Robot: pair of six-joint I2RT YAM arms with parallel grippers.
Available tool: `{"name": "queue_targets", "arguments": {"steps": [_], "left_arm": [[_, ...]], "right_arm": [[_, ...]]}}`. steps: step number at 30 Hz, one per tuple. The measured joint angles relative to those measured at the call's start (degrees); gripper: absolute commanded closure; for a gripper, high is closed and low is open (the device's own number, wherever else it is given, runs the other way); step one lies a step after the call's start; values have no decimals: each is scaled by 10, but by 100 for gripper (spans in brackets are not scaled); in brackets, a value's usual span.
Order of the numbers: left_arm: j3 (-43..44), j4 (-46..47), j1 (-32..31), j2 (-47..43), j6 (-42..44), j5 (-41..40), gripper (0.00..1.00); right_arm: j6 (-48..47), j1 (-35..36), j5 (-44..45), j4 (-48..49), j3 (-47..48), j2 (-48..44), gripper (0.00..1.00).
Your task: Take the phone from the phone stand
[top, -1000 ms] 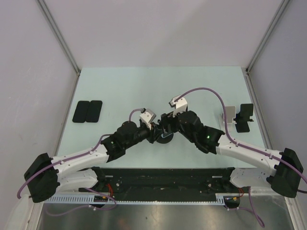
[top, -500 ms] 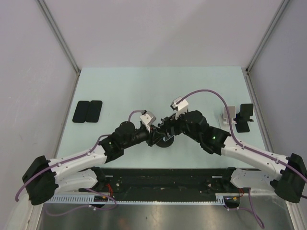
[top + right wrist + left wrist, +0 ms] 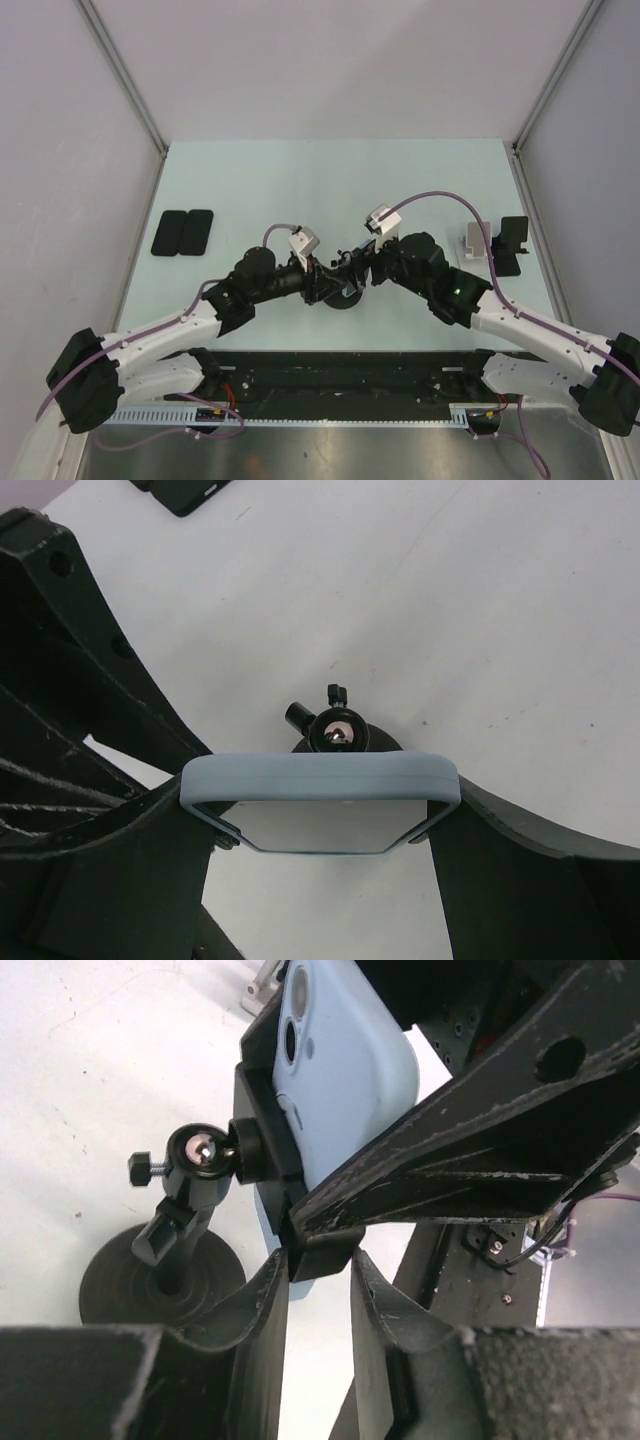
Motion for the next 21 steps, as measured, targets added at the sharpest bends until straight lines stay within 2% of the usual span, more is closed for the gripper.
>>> {"name": "queue_targets", "arguments": {"steps": [2,5,6,7,9,10,11,16,18,21], "left_arm": [[0,-5,14,0,-16,14,100],[0,-12,57,0,-23,-36,100],[0,-15,86,0,-28,-57,96],[0,-15,100,0,-27,-73,78],[0,-16,103,-2,-24,-89,64],[0,-17,97,-5,-21,-94,51],[0,-19,90,-9,-16,-100,45],[-8,-19,-6,-71,23,-137,21],[-16,-16,-21,-90,31,-154,14],[-39,-16,-39,-118,40,-182,11]], "right_arm": [[-7,-5,-5,1,-3,-2,100],[-29,-12,-23,-17,-10,-22,100],[-32,-12,-32,-25,-13,-29,100],[-33,-11,-39,-31,-15,-35,100],[-33,-7,-39,-35,-16,-39,100],[-32,-5,-35,-34,-16,-39,100],[-29,-3,-28,-34,-16,-39,100],[-8,22,35,-30,-16,-35,100],[4,31,58,-24,-16,-31,100],[22,40,89,-15,-16,-24,100]]}}
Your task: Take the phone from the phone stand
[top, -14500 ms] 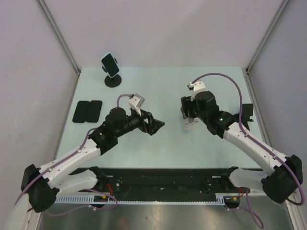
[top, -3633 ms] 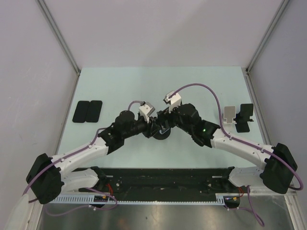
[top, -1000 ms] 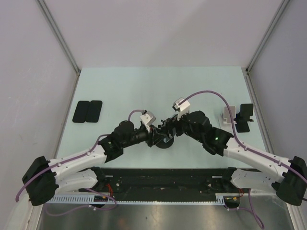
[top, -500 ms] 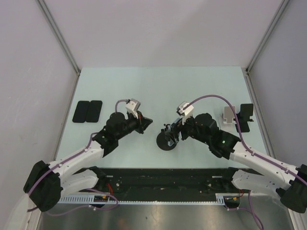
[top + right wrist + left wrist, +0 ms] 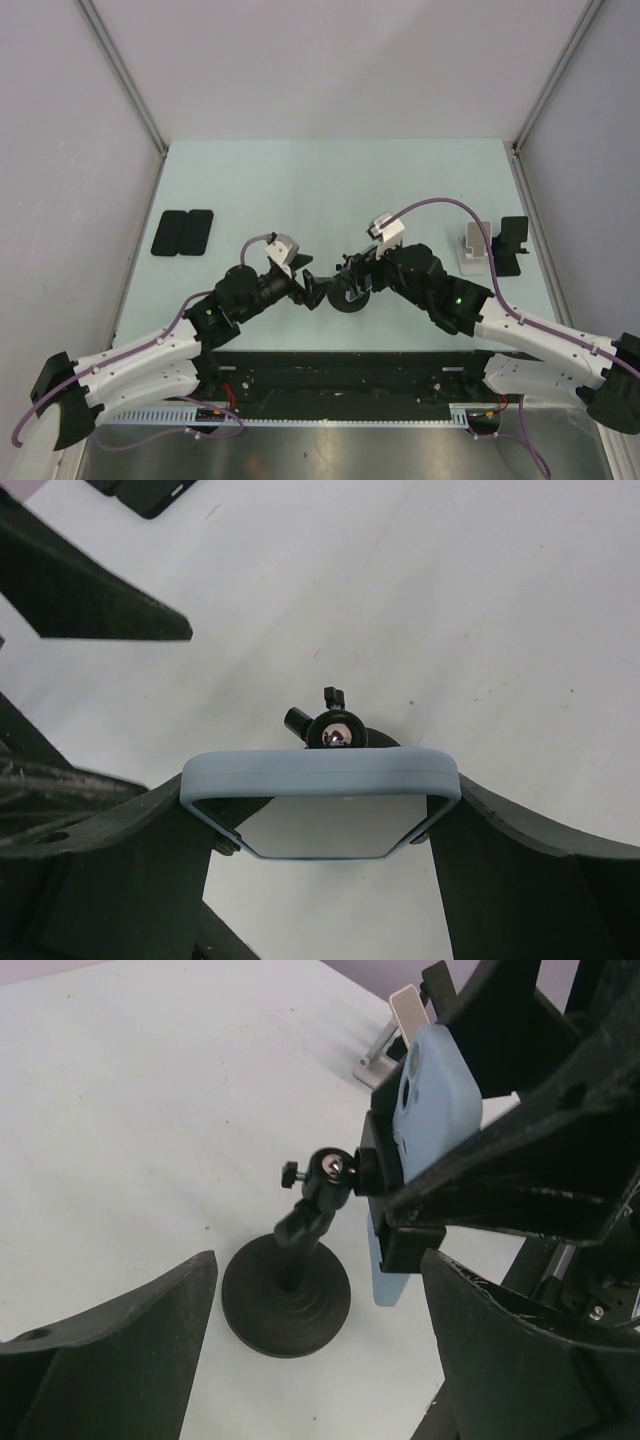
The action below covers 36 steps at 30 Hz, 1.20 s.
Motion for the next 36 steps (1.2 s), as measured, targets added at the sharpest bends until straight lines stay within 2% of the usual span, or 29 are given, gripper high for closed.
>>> {"name": "queue_targets", "arguments": {"steps": [6,13,22,24,28,30,31,36], "left_arm": [[-13,2,-37,10,16,-30,11],[-6,28,-55,74,28,-44,13],[29,66,-62,157,29,-68,23],[30,72,-64,164,25,-77,28],[30,84,-70,172,19,-89,48],[30,88,-74,173,15,-92,61],[30,90,-76,173,10,-90,71],[30,94,-82,173,17,-85,99]], "right_arm": [[38,8,44,11,0,9,100],[61,18,66,16,0,15,100],[80,32,94,16,0,18,100],[87,32,96,19,0,21,100],[101,33,103,25,0,26,100],[106,33,106,27,0,28,100],[110,33,108,28,0,29,100],[120,33,113,32,0,32,100]]}}
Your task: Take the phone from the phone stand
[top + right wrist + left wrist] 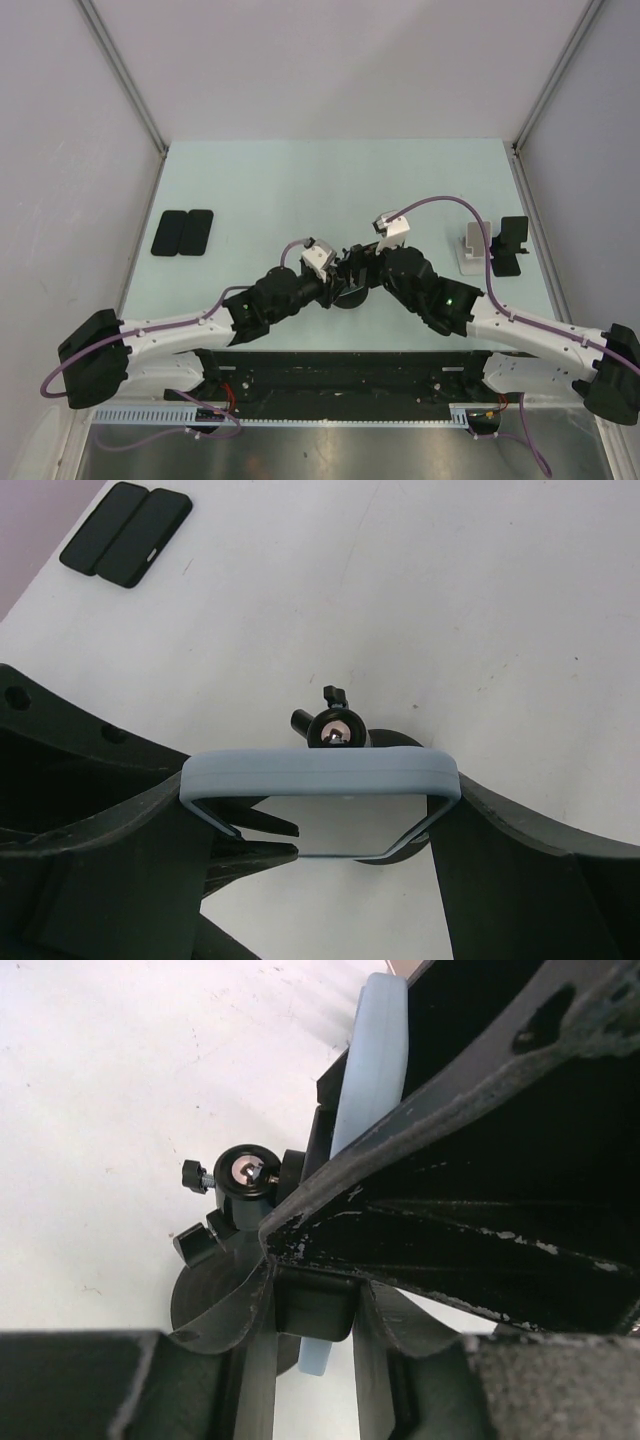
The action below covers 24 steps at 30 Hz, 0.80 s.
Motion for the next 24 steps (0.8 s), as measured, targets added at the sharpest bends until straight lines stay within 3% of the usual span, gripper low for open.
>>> {"name": "queue_targets", "arguments": {"steps": [6,13,24], "left_arm": [[0,-1,8,-1,-2,15,100],[0,-17,50,-10,-3,113,100],[16,-54,130,-13,4,263,100]], "right_arm": [[-7,0,-3,-2,0,-2,100],[-37,-14,-41,-5,0,-7,100],[-99,-89,-223,-19,0,-28,100]]}}
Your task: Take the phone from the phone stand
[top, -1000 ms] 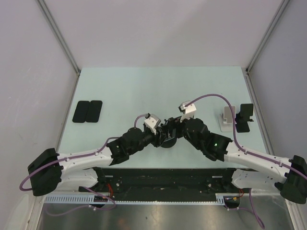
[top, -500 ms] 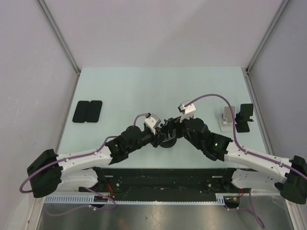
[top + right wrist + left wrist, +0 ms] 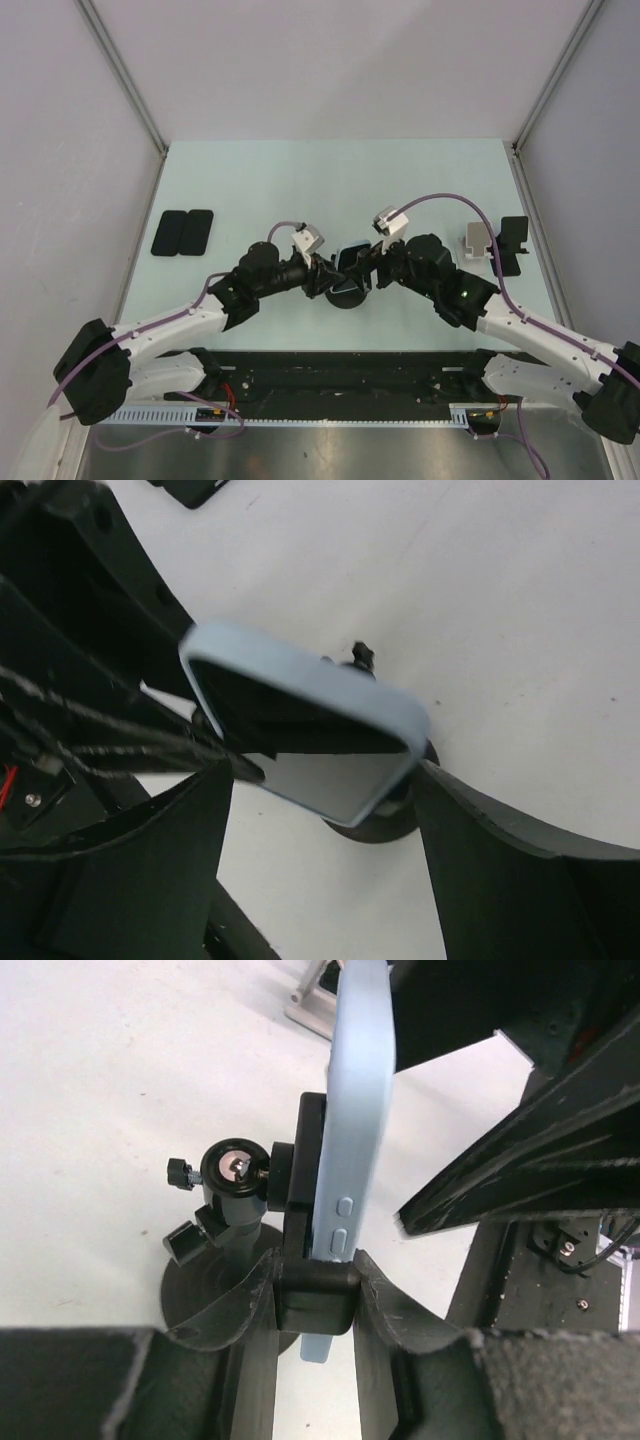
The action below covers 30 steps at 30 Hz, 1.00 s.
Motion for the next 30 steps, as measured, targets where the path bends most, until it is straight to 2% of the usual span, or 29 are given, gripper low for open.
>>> {"name": "queue_targets", "arguments": {"steps": [4,9,10,11,13,14,17,20,28,29,30], "left_arm": [[6,-6,36,-6,-2,21,100],[6,-12,47,-6,-2,28,100],[6,-14,46,-7,-3,27,100],[6,-15,45,-7,-3,24,100],[6,-18,41,-10,-7,12,100],[6,-18,35,-11,-7,3,100],[6,-18,10,-11,-7,-35,100],[4,-20,-26,-11,-7,-87,100],[2,-14,-87,-7,-31,-224,99],[2,-12,-95,-4,-34,-237,98],[2,-10,-100,-1,-39,-249,90]], "right_arm": [[-37,-26,-23,-38,0,-21,100],[-47,-38,-24,-59,0,-24,100],[-47,-37,-24,-59,0,-25,95],[-46,-37,-24,-59,0,-27,77],[-36,-33,-21,-59,0,-35,58],[-30,-29,-16,-59,0,-41,41],[-9,-11,8,-59,0,-59,19],[22,19,48,-61,9,-63,2],[111,102,179,-51,33,-28,0],[118,111,196,-48,38,-18,0],[123,116,209,-48,40,-10,0]]}}
